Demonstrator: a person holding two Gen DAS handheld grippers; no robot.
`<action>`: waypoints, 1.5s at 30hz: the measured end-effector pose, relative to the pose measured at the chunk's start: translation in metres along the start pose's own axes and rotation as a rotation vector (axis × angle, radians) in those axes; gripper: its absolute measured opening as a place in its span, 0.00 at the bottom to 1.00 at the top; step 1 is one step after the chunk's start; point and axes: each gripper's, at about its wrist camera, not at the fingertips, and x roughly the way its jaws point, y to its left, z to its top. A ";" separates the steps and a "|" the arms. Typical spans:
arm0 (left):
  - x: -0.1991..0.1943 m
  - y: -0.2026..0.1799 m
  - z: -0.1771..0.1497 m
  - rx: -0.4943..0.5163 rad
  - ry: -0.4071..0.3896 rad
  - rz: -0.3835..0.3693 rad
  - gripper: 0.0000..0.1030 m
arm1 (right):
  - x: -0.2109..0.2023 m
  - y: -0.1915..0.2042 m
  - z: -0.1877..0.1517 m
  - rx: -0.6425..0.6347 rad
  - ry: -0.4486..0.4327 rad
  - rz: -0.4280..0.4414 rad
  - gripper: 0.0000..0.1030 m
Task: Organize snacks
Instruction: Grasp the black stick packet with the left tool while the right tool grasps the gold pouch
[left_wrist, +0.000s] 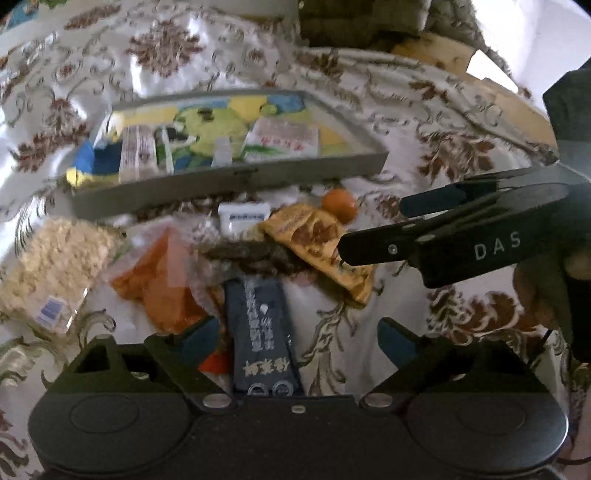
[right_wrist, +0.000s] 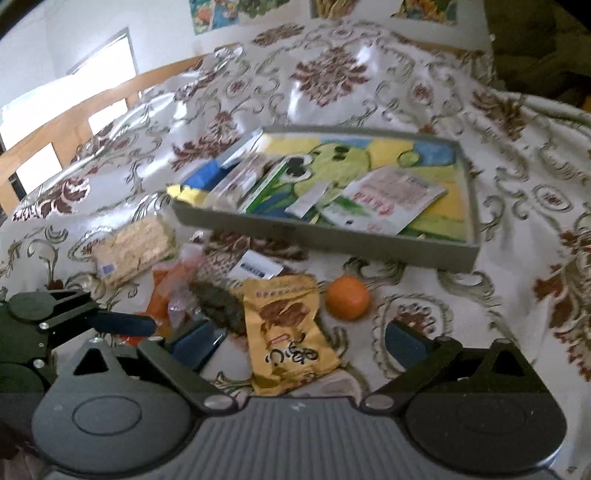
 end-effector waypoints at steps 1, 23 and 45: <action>0.004 0.002 0.001 -0.011 0.015 0.001 0.84 | 0.004 0.000 0.000 -0.003 0.013 0.003 0.89; 0.015 0.038 0.011 -0.190 0.055 -0.015 0.38 | 0.026 0.009 0.001 -0.036 0.115 -0.036 0.62; 0.014 0.027 0.018 -0.223 0.062 0.019 0.21 | 0.029 0.009 -0.002 -0.027 0.096 -0.031 0.60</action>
